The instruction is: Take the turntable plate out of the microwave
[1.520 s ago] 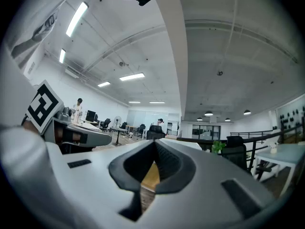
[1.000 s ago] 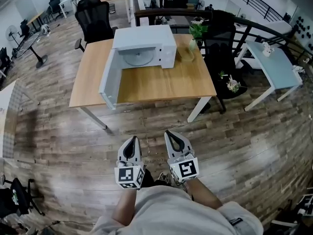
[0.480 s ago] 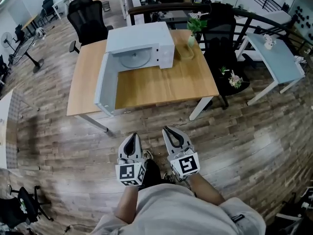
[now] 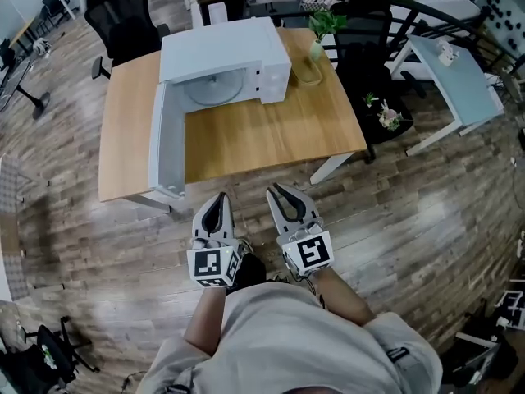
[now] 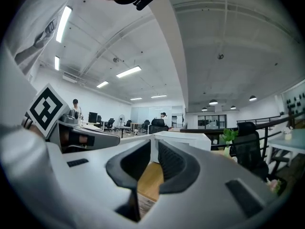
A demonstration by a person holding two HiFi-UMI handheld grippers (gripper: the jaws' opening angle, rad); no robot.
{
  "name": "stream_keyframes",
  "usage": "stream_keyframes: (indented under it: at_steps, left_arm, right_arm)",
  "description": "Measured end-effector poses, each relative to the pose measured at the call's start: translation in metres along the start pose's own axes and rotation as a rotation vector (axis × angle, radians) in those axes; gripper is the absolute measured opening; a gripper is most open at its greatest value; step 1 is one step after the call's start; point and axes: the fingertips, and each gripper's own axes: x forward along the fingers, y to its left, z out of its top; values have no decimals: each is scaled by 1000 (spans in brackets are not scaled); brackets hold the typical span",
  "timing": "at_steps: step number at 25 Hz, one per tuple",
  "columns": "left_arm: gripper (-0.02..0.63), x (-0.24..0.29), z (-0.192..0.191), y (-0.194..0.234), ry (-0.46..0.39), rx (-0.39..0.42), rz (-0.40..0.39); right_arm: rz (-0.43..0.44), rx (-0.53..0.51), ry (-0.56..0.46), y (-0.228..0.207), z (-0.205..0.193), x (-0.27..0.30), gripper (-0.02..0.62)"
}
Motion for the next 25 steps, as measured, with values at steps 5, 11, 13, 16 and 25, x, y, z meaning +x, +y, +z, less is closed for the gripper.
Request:
stream_keyframes:
  at_steps: [5,11,13,16,25]
  left_arm:
    - [11,30,1,19,19,-22,-46]
    - [12,58,1,36,43,-4,-87]
    - [16,63,2,43,39,0,-99]
    - [21,72,3,52,41,0,-106]
    - [32,110,-4,72,71,-14,-70]
  right_arm:
    - [-24,5,6,-9,-2,33,58]
    - [-67,1,21,-18,-13,64,58]
    - [-74,2,37,-17,-18,72,58]
    - [-79,4,40,-16,-21,84,58]
    - [-51,18,57,-39,-32,125,58]
